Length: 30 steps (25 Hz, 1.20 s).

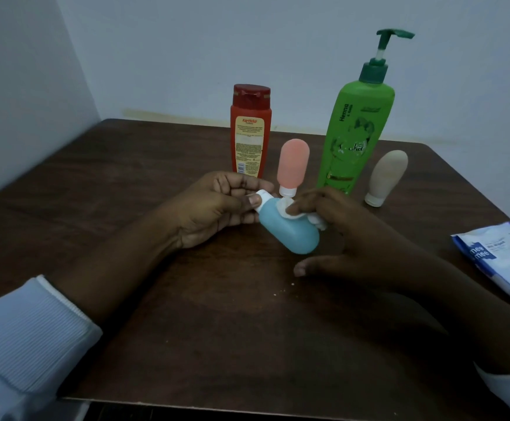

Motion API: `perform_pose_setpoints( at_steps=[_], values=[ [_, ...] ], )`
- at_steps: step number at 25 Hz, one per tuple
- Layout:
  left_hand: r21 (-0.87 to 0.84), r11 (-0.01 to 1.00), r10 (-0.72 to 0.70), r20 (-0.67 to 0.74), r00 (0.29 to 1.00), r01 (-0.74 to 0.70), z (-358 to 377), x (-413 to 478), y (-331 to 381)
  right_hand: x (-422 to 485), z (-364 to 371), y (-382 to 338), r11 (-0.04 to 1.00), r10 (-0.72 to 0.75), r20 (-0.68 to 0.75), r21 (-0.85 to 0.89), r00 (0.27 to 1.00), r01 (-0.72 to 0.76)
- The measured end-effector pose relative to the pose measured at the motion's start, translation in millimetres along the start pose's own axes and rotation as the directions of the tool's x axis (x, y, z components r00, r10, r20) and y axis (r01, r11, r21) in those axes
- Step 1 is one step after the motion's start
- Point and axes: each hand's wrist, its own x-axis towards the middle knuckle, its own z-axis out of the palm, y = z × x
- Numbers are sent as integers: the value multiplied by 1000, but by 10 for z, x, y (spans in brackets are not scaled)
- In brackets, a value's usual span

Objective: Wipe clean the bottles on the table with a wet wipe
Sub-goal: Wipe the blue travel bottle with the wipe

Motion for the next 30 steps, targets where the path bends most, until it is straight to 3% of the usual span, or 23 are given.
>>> perform_pose_setpoints(
  at_steps=[6, 11, 14, 19, 30],
  values=[
    [-177, 984, -24, -55, 998, 14, -18, -9, 56, -3, 15, 33, 996, -32, -295, -86, 955, 7],
    [-127, 991, -34, -5, 999, 33, -61, -45, 102, -30, -31, 62, 996, -23, -531, -90, 847, -29],
    [28, 997, -71, 110, 991, 69, 2, -65, 50, -18, -17, 72, 995, -15, -604, -85, 797, -46],
    [119, 991, -89, 206, 974, 66, 158, -52, -67, 15, 94, 31, 990, -22, -550, -128, 835, -58],
    [118, 993, -3, 172, 985, -18, 194, -72, -112, -5, 99, -36, 979, -175, -257, -148, 950, 141]
  ],
)
